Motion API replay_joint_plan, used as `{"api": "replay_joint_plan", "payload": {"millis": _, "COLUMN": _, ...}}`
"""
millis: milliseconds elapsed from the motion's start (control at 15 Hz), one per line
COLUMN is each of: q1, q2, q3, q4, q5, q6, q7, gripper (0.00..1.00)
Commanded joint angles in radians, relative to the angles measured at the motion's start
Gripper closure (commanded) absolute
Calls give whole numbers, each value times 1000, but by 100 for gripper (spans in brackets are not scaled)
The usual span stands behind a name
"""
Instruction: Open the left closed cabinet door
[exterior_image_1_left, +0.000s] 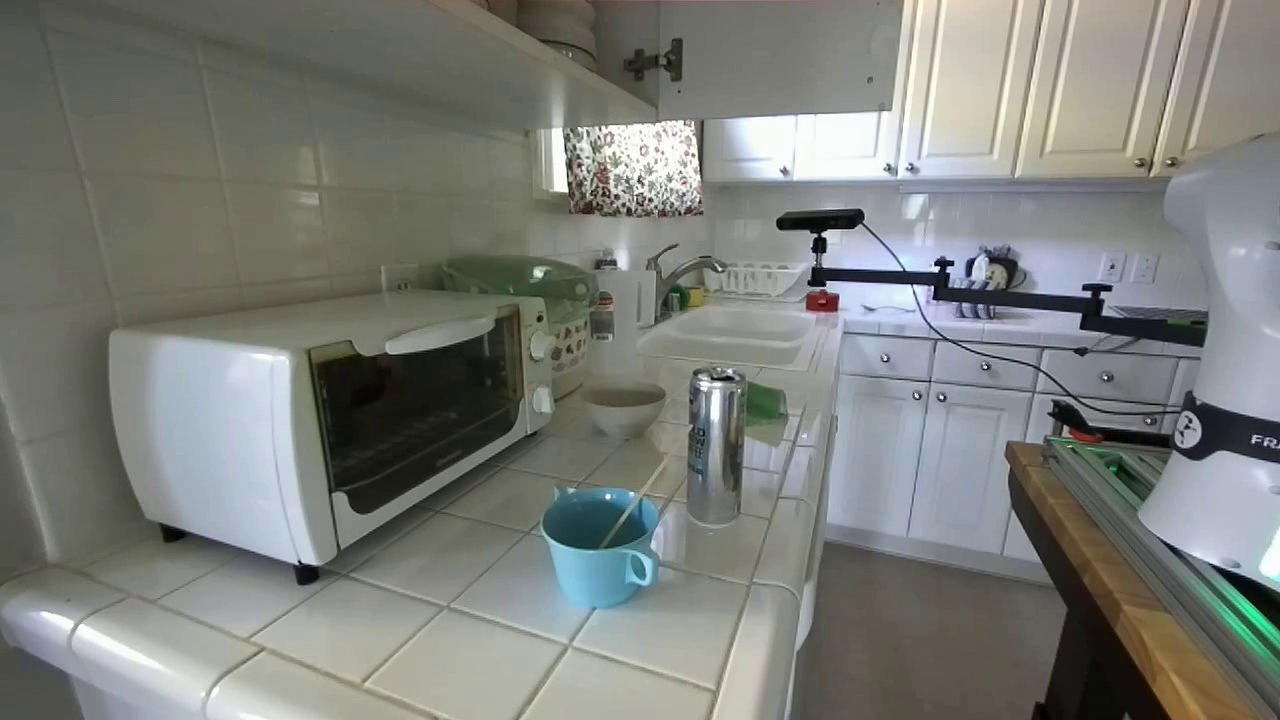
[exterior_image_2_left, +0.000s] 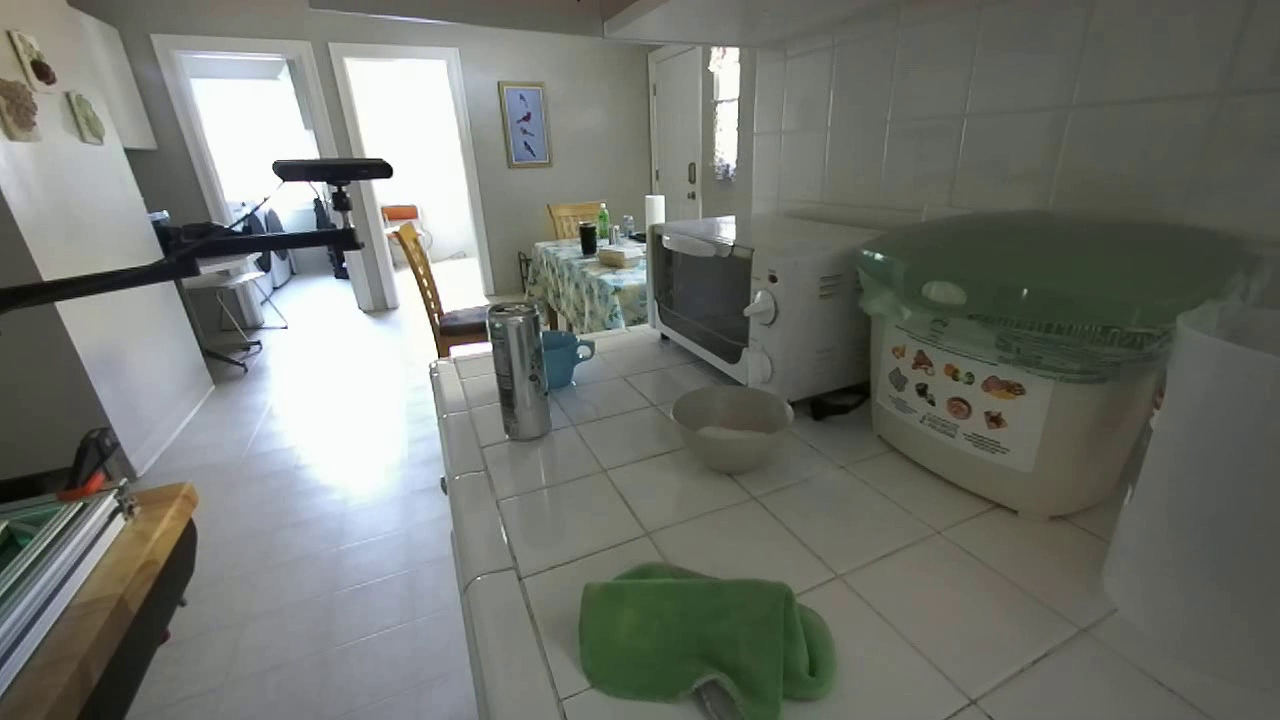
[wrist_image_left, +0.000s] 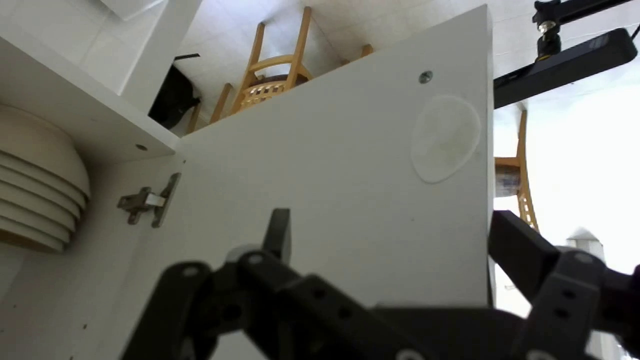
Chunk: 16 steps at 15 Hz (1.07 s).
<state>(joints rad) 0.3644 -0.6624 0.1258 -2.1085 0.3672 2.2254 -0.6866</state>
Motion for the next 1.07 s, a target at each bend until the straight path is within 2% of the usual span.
{"api": "replay_joint_plan", "payload": {"millis": 0, "q1": -50, "q2": 16, "q3": 0, "q4": 35, "q5": -68, "q6": 55, "q7": 124, "gripper": 0}}
{"api": "replay_joint_plan", "payload": {"millis": 133, "q1": -60, "q2": 3, "q3": -7, "q4": 42, "q5": -92, "q6": 27, "q7": 163, "gripper": 0}}
{"api": "replay_joint_plan", "payload": {"millis": 333, "q1": -39, "q2": -41, "q3": -32, "q4": 40, "q5": -106, "q6": -54, "q7": 180, "gripper": 0}}
{"api": "replay_joint_plan", "payload": {"millis": 667, "q1": -54, "q2": -113, "q3": -38, "q4": 45, "q5": -147, "q6": -88, "q7": 268, "gripper": 0}}
{"api": "replay_joint_plan", "payload": {"millis": 800, "q1": -82, "q2": -141, "q3": -32, "q4": 47, "q5": -172, "q6": -86, "q7": 324, "gripper": 0}}
{"api": "replay_joint_plan", "payload": {"millis": 1000, "q1": -160, "q2": -153, "q3": -25, "q4": 47, "q5": -219, "q6": -20, "q7": 435, "gripper": 0}}
